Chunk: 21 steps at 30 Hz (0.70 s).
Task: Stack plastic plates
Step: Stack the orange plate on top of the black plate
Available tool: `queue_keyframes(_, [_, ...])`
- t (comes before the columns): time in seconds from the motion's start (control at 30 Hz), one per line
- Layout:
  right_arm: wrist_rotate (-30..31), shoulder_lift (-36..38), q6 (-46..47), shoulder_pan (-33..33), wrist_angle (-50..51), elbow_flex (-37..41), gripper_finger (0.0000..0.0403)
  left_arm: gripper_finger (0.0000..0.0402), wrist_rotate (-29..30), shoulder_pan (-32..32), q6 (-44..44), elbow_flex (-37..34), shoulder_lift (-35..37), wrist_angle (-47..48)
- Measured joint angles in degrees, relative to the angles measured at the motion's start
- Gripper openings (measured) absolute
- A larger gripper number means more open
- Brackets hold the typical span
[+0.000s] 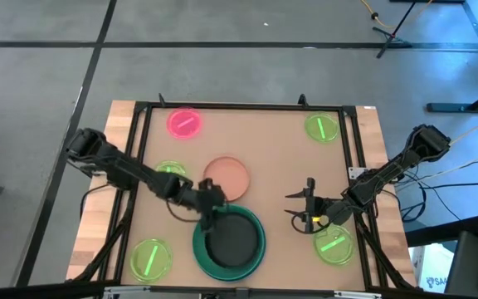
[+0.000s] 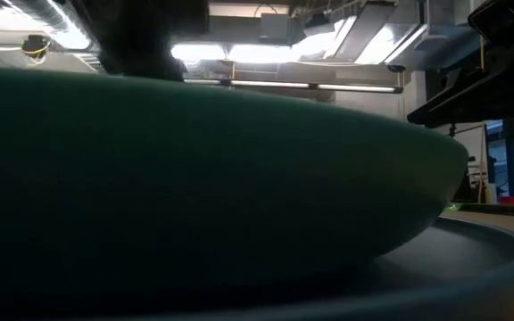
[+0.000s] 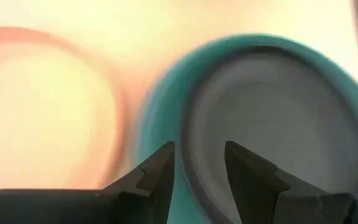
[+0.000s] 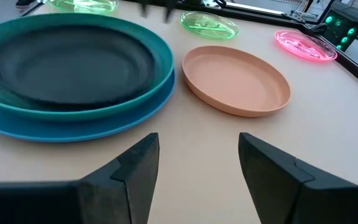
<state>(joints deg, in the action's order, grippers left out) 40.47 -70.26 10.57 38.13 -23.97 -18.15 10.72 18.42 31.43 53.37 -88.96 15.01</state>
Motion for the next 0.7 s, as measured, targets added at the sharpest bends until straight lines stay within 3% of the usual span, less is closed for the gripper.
queue_keyframes(0.37, [0.0, 0.0, 0.1, 0.0, 0.0, 0.0, 0.0214, 0.0135, 8.2, -11.6, 11.7, 0.0, 1.2, 17.4])
queue_keyframes(0.7, [0.0, 0.0, 1.0, 0.0, 0.1, 0.0, 0.0214, 0.0135, 6.7, -19.1, 14.9, 0.0, -0.1, 20.9])
